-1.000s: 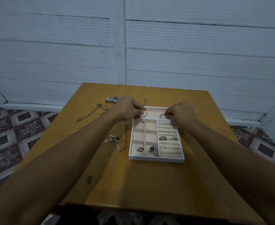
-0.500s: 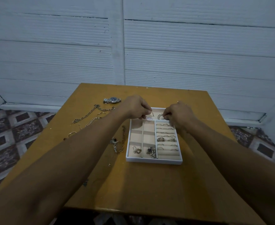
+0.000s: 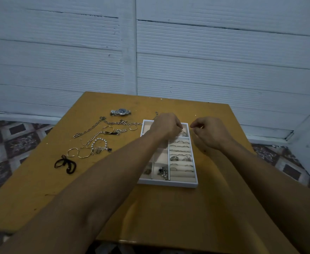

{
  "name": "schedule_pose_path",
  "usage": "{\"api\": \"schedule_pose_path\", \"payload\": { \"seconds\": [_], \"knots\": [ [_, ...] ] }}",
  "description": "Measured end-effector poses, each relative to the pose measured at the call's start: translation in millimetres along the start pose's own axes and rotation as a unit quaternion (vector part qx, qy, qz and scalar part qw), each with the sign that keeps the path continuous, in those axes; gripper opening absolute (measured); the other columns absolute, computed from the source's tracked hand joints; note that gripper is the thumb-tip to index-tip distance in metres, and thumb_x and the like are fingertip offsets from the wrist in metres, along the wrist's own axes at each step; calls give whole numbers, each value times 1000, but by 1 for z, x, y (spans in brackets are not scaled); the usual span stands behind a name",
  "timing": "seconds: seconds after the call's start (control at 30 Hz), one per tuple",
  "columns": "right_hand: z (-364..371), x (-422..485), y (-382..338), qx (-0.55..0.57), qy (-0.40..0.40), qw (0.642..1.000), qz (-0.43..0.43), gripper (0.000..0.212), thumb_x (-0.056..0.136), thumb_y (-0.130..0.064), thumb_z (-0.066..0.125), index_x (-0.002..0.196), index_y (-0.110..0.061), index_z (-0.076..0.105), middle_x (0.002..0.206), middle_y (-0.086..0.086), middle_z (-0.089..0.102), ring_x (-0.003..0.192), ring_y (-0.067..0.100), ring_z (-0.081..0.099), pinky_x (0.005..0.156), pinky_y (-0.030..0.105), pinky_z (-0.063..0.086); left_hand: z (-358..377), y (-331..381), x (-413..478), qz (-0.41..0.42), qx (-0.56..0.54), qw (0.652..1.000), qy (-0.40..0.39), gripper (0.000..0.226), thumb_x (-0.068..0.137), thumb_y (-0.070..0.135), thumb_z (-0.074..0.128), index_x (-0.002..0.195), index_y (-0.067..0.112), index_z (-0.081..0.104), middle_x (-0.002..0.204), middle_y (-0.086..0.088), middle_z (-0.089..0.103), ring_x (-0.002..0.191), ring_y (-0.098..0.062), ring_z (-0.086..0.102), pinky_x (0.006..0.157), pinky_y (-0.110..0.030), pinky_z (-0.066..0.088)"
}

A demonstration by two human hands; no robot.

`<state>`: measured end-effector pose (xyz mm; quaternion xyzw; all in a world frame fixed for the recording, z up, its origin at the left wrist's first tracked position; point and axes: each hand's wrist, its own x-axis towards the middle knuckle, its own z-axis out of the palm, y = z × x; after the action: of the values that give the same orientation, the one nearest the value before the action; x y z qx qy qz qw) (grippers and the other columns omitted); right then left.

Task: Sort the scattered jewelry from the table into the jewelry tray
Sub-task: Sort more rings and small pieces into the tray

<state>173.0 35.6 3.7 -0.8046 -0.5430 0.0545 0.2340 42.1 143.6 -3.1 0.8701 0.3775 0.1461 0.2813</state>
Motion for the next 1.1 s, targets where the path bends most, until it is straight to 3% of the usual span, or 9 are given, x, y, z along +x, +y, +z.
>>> {"api": "schedule_pose_path", "payload": {
  "seconds": [0.23,0.57,0.73,0.93,1.1],
  "knots": [
    [-2,-5,3,3,2,1000,11,22,94,-17,54,106,-19,72,110,-1,70,98,14,61,83,29,49,10,2,-2,16,22,1000,11,15,86,23,68,98,22,77,104,3,74,96,-14,64,84,-30,53],
    [-3,-8,4,-3,-2,1000,3,23,94,-16,53,108,-17,72,110,1,71,98,15,61,83,30,49,14,7,-7,4,-5,1000,28,10,84,25,71,90,22,78,94,1,74,81,-15,66,75,-34,57],
    [-4,-11,-1,26,4,1000,3,27,93,-18,56,118,-20,66,113,1,67,94,13,58,77,27,43,12,5,-11,4,-4,999,33,18,86,28,68,100,21,76,100,0,73,90,-16,65,80,-34,55],
    [-5,-10,-23,58,10,998,-15,31,92,-21,60,123,-19,62,107,-2,64,87,14,57,74,26,38,-39,-20,-46,26,4,998,49,20,90,20,61,105,20,74,108,1,72,99,-14,62,87,-30,50],
    [12,0,-72,96,5,994,-43,22,89,-16,61,110,-19,68,97,-1,68,78,16,57,72,24,36,-101,-82,-94,-36,32,997,68,20,90,24,64,106,20,74,111,3,71,102,-12,61,80,-20,41]
  ]
}}
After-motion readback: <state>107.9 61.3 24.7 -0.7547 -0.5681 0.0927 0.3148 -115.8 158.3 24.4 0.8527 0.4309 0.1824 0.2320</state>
